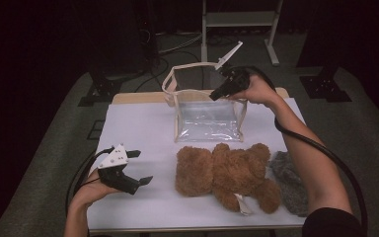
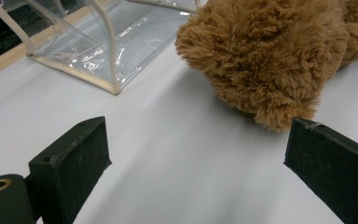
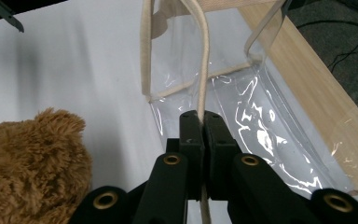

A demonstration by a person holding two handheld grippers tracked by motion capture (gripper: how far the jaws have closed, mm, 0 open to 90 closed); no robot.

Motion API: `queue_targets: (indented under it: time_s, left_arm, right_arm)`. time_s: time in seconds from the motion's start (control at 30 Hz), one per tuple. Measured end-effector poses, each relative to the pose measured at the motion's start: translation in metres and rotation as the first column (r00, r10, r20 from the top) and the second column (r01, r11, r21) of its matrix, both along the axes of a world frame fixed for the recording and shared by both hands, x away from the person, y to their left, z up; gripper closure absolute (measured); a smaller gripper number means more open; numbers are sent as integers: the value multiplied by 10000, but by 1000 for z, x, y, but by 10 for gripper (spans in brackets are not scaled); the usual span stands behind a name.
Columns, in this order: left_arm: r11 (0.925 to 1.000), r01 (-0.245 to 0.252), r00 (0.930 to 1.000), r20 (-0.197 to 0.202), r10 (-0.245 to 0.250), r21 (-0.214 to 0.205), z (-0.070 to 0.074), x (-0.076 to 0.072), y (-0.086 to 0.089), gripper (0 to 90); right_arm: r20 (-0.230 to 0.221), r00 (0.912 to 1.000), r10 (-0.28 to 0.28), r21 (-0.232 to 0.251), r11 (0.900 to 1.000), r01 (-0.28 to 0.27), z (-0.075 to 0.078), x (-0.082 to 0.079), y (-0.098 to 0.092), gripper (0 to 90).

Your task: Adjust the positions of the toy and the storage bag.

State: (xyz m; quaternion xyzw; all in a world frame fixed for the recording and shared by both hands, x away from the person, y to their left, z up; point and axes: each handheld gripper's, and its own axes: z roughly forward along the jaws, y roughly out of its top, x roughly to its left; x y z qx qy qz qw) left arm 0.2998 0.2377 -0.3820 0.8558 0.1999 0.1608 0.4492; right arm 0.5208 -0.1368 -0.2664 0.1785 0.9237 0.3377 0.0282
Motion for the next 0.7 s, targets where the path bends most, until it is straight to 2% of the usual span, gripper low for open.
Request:
queue_targets:
  time_s: [0.7]
  left_arm:
    - [10000,16,10000,-3,-16,47,1,0,0,58]
  right_arm:
    - [-16,9952,981,-108,9951,-982,3,-41,-2,875]
